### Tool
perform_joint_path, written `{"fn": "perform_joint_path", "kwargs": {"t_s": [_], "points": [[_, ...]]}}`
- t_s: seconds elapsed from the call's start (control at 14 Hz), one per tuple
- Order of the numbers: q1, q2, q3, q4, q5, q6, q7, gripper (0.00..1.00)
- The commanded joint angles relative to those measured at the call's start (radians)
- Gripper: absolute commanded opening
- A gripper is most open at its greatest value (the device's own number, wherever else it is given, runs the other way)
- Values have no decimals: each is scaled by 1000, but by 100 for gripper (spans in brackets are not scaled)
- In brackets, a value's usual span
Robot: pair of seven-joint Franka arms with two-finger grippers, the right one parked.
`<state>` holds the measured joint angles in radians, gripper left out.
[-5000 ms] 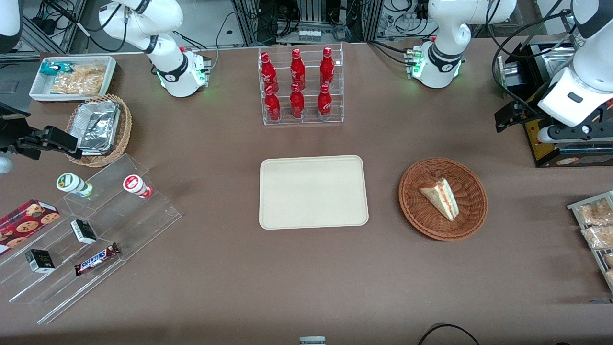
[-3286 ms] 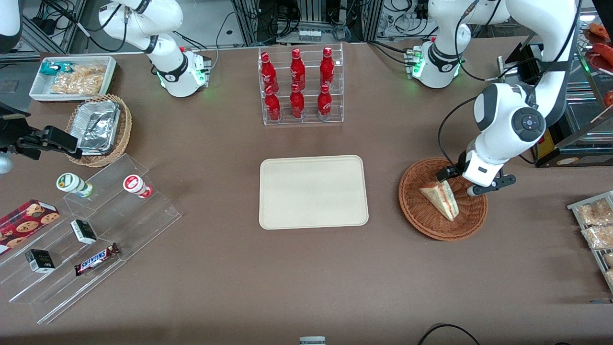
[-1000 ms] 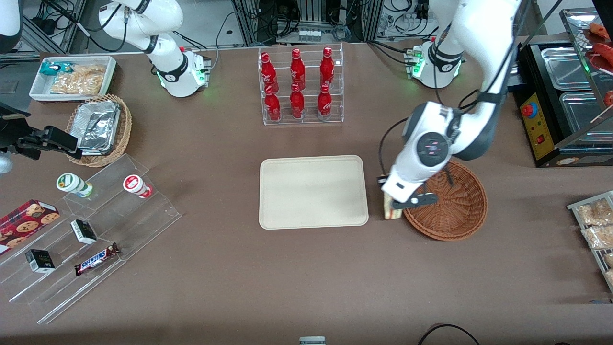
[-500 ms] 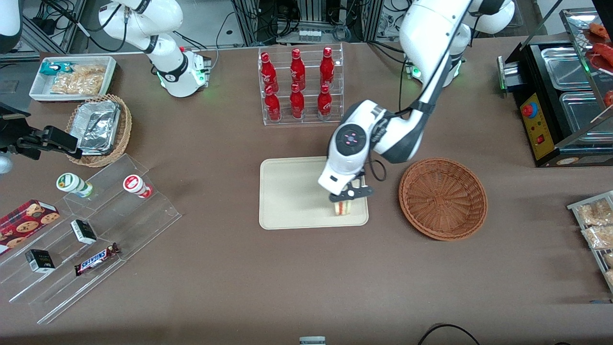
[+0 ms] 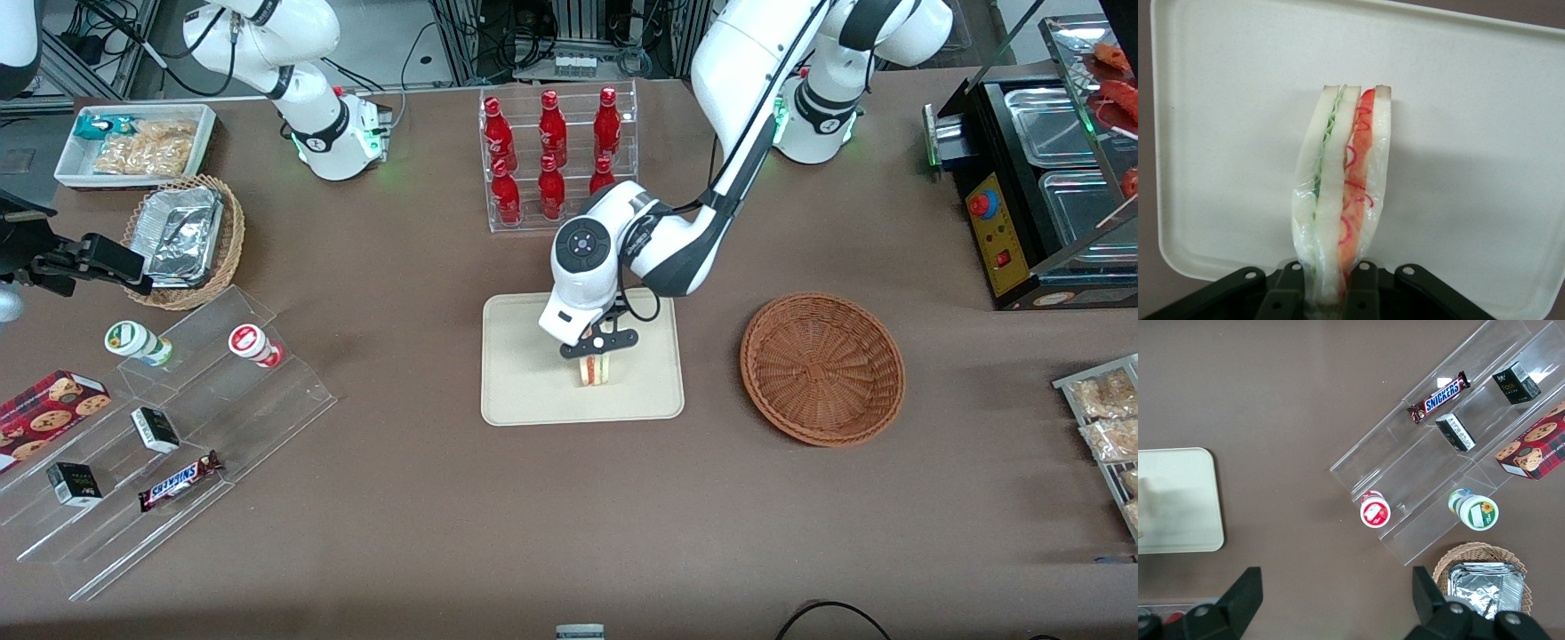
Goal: Place sandwich from basket to tray
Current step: 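Lower the sandwich onto the tray and open the left gripper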
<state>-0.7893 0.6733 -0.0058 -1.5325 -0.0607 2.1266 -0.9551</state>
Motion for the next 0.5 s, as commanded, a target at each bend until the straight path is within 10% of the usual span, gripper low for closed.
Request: {"fn": "perform_joint_path", "kwargs": {"t_s": [0.0, 0.21, 0.29, 0.36, 0.43], "points": [[-22, 35, 13, 51, 1, -11, -2, 3], [-22, 55, 13, 52, 5, 1, 2, 9], [-22, 55, 13, 52, 5, 1, 4, 33], [-22, 54, 13, 52, 4, 4, -5, 99], [-24, 51, 15, 54, 5, 4, 2, 100]]}}
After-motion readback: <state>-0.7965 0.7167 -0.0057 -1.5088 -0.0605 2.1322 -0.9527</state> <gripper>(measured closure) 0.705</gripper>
